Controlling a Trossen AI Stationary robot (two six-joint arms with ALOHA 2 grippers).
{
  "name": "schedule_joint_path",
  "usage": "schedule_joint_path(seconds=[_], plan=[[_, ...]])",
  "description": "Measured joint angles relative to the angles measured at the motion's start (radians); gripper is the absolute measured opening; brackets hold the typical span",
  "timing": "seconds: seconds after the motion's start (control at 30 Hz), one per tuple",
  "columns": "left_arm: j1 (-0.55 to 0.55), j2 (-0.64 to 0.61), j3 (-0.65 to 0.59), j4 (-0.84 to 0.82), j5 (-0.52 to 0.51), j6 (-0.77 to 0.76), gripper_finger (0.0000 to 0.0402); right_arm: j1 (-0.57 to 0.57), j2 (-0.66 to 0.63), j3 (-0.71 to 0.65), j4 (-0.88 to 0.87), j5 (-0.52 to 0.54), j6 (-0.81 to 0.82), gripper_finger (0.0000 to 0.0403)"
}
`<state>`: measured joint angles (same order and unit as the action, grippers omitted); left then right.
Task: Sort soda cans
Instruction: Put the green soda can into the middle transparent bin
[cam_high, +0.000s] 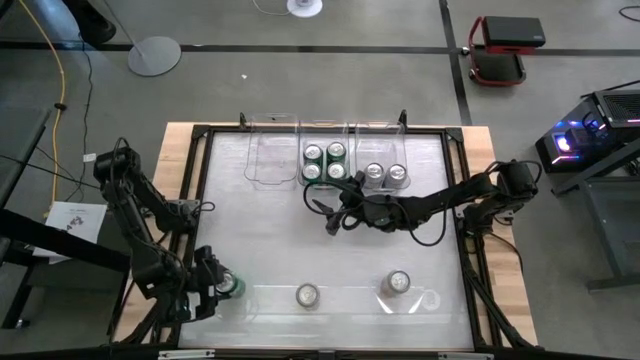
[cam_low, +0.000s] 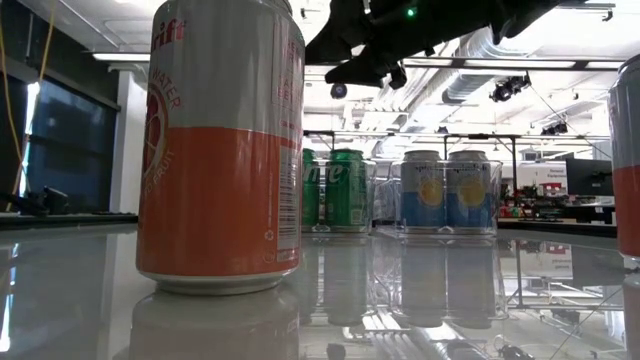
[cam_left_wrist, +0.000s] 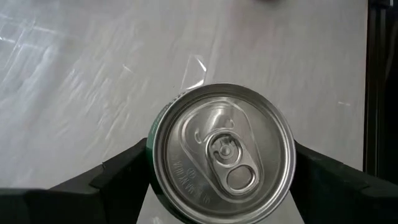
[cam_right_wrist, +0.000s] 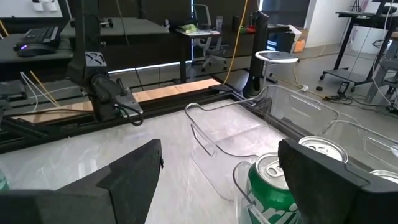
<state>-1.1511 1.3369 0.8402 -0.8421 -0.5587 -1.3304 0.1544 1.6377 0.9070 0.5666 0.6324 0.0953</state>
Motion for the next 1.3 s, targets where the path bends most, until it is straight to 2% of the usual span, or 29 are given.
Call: schedule_joint_path(seconds=[0.1,0.23,0.3,0.37,0.43,0.5,0.63,0.77,0.9,1.0,1.13,1.23,1.3], plan=[[0.007,0.000,0.000,0.001,-0.002,0.000,0.0295,0.016,-0.025,0.000,-0.012,0.002,-0.022,0.0312],[0.034,-0.001,0.010,-0.002,-0.002,0.027,0.0293,0.060,-0.110,0.000,-0.068,0.060,-0.055,0.0312],[0.059,-0.001,0.026,-0.011,-0.049,0.078,0.0293,0.091,-0.166,0.000,-0.114,0.112,-0.078,0.0312],[0.095,-0.011,0.051,0.009,-0.146,0.148,0.0293,0.126,-0.228,0.000,-0.168,0.163,-0.094,0.0312],[0.147,-0.027,0.073,0.038,-0.239,0.251,0.0293,0.164,-0.284,0.000,-0.221,0.212,-0.096,0.0312],[0.214,-0.045,0.090,0.085,-0.284,0.398,0.0293,0.200,-0.334,0.000,-0.269,0.258,-0.095,0.0312],[0.392,-0.074,0.119,0.306,-0.278,0.767,0.0293,0.276,-0.401,0.000,-0.330,0.352,-0.096,0.0312],[0.621,-0.081,0.151,0.541,-0.136,1.140,0.0293,0.344,-0.424,0.000,-0.385,0.465,-0.087,0.0312],[0.872,-0.076,0.238,0.558,0.014,1.370,0.0293,0.392,-0.423,0.000,-0.478,0.536,-0.004,0.0312],[1.073,-0.064,0.311,0.587,0.115,1.486,0.0293,0.414,-0.422,0.000,-0.583,0.550,0.117,0.0312],[1.316,0.005,0.442,0.622,0.337,1.589,0.0293,0.423,-0.422,0.000,-0.697,0.571,0.252,0.0312],[1.467,0.115,0.598,0.524,0.460,1.611,0.0293,0.423,-0.421,0.000,-0.739,0.593,0.308,0.0312],[1.541,0.198,0.698,0.433,0.487,1.632,0.0293,0.423,-0.421,0.000,-0.750,0.596,0.330,0.0312]])
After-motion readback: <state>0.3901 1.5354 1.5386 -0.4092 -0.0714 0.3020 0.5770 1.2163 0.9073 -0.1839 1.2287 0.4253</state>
